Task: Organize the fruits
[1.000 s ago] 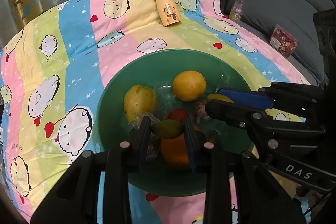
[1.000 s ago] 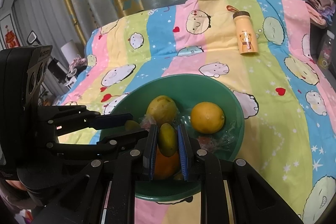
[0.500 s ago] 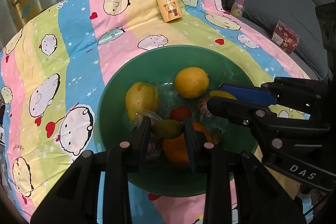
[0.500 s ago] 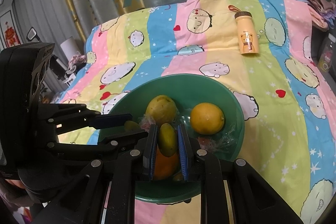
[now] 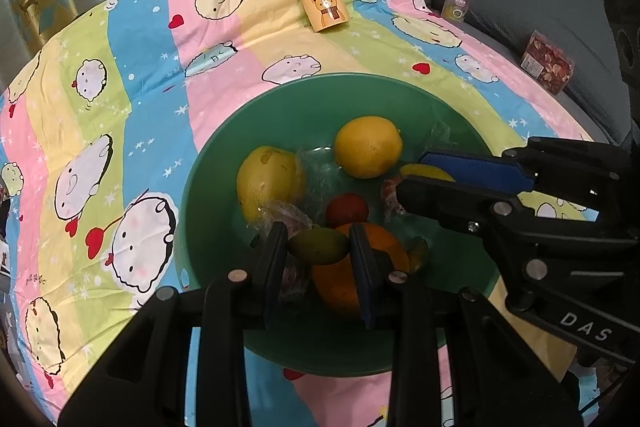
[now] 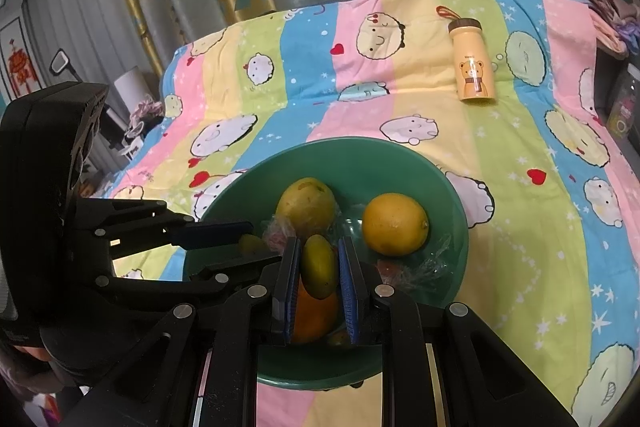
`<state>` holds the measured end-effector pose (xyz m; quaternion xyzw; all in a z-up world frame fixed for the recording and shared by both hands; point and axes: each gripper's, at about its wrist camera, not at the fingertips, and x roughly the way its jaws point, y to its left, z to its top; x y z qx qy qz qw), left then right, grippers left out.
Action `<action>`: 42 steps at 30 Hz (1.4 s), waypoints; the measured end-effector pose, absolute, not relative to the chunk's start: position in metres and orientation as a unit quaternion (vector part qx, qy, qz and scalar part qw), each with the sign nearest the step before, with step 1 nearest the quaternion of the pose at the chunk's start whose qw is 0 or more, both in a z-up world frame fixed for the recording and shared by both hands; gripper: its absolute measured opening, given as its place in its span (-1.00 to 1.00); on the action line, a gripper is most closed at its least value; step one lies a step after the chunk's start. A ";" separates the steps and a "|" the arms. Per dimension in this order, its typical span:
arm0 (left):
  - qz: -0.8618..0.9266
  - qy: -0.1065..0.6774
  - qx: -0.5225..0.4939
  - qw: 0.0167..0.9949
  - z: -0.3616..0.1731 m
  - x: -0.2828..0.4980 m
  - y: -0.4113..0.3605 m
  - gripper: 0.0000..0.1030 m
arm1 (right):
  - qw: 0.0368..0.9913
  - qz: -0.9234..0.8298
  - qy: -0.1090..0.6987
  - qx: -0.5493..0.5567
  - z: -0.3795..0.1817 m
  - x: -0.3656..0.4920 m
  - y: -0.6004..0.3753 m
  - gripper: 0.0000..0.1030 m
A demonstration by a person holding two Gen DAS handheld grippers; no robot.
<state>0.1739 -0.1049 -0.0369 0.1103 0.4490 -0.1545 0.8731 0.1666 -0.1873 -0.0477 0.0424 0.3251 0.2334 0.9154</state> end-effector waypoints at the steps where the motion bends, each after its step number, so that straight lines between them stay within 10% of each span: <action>1: -0.154 0.450 0.110 0.873 -0.037 0.174 -0.104 -0.39 | 0.915 0.233 0.326 0.042 -0.048 0.166 -0.188 -0.59; 42: -0.151 0.463 0.122 0.865 -0.044 0.178 -0.100 -0.39 | 0.907 0.233 0.351 0.024 -0.044 0.166 -0.177 -0.59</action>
